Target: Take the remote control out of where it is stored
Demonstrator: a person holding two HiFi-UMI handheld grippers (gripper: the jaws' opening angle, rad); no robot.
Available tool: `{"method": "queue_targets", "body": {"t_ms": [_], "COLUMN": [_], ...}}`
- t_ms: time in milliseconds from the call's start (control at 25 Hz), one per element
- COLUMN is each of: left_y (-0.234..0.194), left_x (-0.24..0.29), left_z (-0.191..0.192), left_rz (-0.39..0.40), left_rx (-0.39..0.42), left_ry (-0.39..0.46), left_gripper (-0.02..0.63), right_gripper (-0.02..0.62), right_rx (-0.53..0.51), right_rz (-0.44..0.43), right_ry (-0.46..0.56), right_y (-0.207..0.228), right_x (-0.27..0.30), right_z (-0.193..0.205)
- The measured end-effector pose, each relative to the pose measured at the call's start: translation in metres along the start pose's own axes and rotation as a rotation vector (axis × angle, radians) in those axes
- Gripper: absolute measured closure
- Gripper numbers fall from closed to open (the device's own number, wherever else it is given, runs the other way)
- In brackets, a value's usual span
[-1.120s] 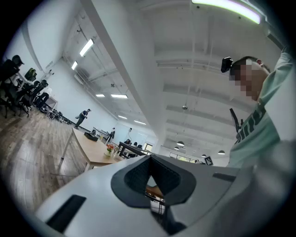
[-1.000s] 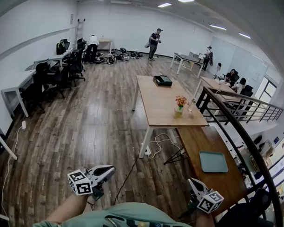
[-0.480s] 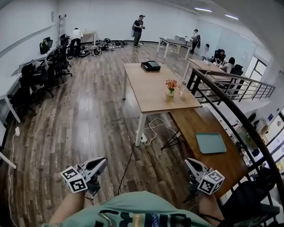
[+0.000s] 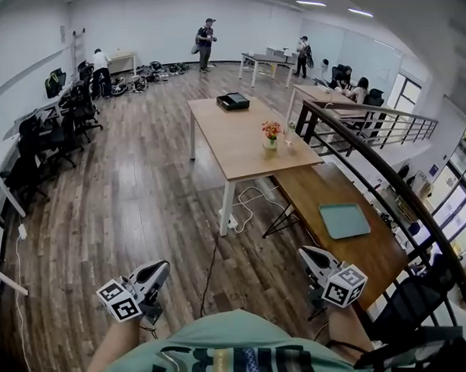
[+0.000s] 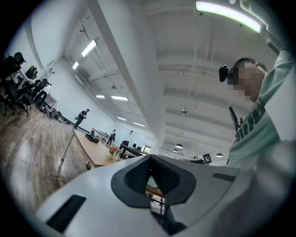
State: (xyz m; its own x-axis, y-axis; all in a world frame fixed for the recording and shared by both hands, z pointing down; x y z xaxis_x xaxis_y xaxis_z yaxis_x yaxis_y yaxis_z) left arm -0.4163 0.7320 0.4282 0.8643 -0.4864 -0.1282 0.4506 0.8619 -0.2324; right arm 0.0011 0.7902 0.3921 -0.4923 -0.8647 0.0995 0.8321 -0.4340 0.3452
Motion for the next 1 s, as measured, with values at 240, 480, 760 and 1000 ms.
{"method": "queue_targets", "body": {"t_ms": [240,480,760,1000], "left_y": [-0.022,-0.035,-0.047,-0.057], "left_x": [-0.016,-0.027,-0.012,0.035], "left_z": [0.0,0.004,0.01,-0.001], "left_rz": [-0.004,-0.032,-0.103,-0.191], "left_rx": [-0.014,-0.038,-0.034,-0.001], "left_ry": [0.005,0.0,-0.021,-0.011], "left_gripper": [0.609,0.609,0.609,0.609], "right_gripper": [0.595,0.595,0.595,0.595], "right_rx": [0.003,0.011,0.058,0.096], "right_rz": [0.003,-0.025,-0.092,-0.199], "right_ry": [-0.011,-0.038,-0.047,-0.06], "right_y": [-0.012,-0.017,0.023,0.082], "right_x": [0.021,0.044,0.084,0.131], "right_z": [0.005,0.008,0.008,-0.009]}}
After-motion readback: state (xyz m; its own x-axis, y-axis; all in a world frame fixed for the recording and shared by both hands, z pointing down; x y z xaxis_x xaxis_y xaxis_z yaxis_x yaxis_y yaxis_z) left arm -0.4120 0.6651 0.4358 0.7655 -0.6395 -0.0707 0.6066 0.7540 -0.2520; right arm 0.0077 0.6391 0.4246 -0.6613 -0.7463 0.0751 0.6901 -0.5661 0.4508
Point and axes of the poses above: the fingertips, and each gripper's own axes: x forward along the fingers, y to its right, z out of its underside, the point moved 5 cm from there along -x, backward along the fingers, and after that the axes turned 11 degrees about x, right-handed, at the moved point
